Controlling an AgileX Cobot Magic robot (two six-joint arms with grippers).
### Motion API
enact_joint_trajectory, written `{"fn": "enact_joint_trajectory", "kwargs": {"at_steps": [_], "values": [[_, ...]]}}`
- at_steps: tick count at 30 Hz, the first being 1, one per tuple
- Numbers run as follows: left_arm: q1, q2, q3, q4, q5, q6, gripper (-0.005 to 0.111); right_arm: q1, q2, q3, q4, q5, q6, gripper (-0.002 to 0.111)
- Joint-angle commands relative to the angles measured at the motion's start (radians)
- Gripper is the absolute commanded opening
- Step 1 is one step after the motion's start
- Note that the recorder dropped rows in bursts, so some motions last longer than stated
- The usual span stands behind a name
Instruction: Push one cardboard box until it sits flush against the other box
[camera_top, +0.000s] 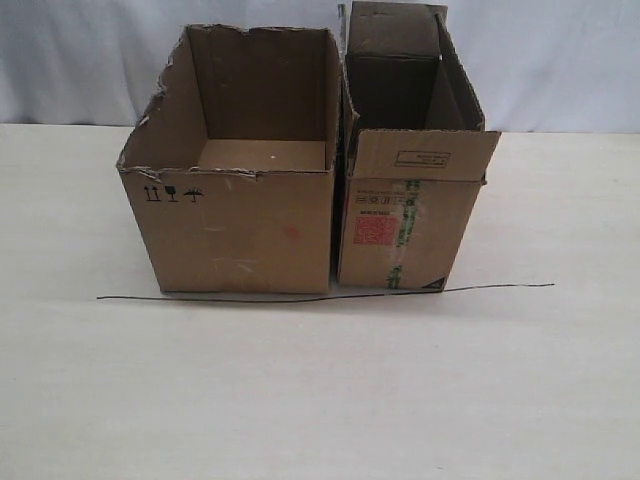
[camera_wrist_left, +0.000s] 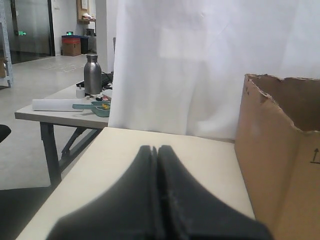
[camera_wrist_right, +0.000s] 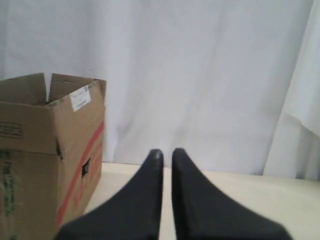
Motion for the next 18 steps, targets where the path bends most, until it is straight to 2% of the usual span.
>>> {"fn": "enact_joint_trajectory", "kwargs": {"at_steps": [1, 2, 9, 18], "values": [[-0.008, -0.003, 0.003, -0.006, -0.009, -0.001, 0.0, 0.003, -0.004, 0.005, -1.041, 0.073, 1.115, 0.005], [-0.008, -0.003, 0.003, -0.006, -0.009, -0.001, 0.0, 0.003, -0.004, 0.005, -1.156, 0.101, 1.246, 0.005], [-0.008, -0.003, 0.003, -0.006, -0.009, -0.001, 0.0, 0.003, -0.004, 0.005, -1.154, 0.184, 1.198, 0.005], [-0.008, -0.003, 0.003, -0.006, -0.009, -0.001, 0.0, 0.003, -0.004, 0.005, -1.157, 0.184, 1.198, 0.005]]}}
